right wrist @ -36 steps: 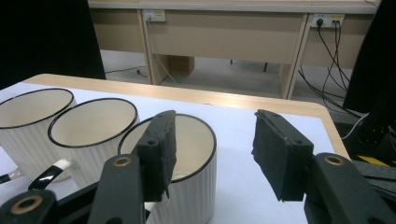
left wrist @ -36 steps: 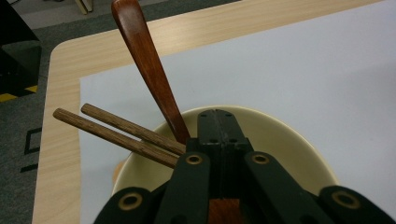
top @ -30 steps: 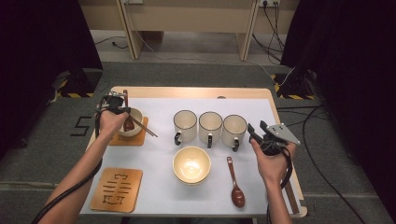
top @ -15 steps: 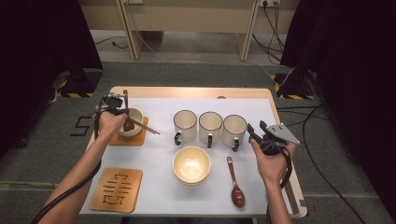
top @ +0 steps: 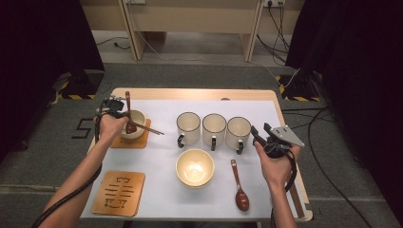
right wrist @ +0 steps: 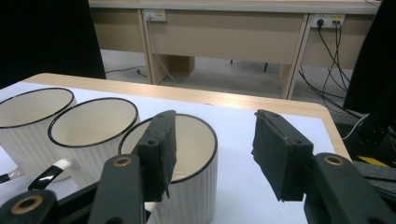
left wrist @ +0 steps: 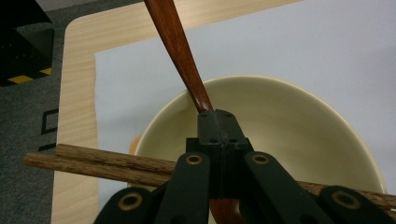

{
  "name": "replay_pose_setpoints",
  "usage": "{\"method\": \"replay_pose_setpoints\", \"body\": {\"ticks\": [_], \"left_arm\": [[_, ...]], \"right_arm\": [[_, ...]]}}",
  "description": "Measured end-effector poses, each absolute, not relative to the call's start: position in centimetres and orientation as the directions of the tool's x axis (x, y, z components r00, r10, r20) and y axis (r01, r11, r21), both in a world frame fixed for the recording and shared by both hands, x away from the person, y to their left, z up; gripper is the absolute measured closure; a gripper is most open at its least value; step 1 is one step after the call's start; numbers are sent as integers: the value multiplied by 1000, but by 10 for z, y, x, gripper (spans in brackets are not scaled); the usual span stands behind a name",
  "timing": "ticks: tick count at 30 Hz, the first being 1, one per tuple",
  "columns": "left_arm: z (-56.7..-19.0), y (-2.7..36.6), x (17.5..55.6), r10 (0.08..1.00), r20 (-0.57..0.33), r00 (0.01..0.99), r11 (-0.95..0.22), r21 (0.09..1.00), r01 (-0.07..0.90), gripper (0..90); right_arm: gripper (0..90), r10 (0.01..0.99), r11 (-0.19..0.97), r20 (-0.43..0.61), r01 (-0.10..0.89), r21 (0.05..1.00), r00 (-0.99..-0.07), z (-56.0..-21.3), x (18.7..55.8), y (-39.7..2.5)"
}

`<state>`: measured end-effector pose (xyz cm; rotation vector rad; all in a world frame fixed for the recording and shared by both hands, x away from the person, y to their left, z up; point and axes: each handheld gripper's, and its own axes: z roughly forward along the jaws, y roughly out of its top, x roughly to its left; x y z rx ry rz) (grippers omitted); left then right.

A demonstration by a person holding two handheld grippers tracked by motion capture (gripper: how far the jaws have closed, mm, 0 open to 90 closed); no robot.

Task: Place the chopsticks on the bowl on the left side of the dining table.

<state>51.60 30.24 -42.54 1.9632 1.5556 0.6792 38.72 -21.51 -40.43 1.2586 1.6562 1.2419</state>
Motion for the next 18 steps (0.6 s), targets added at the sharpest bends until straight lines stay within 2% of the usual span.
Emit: {"method": "replay_pose_setpoints", "body": {"ticks": [18], "left_arm": [[-429,304,512,981,47,188,-172,654,736,893]], "right_arm": [[495,959,74,11,287,955,-284,-405,388,-214]]}}
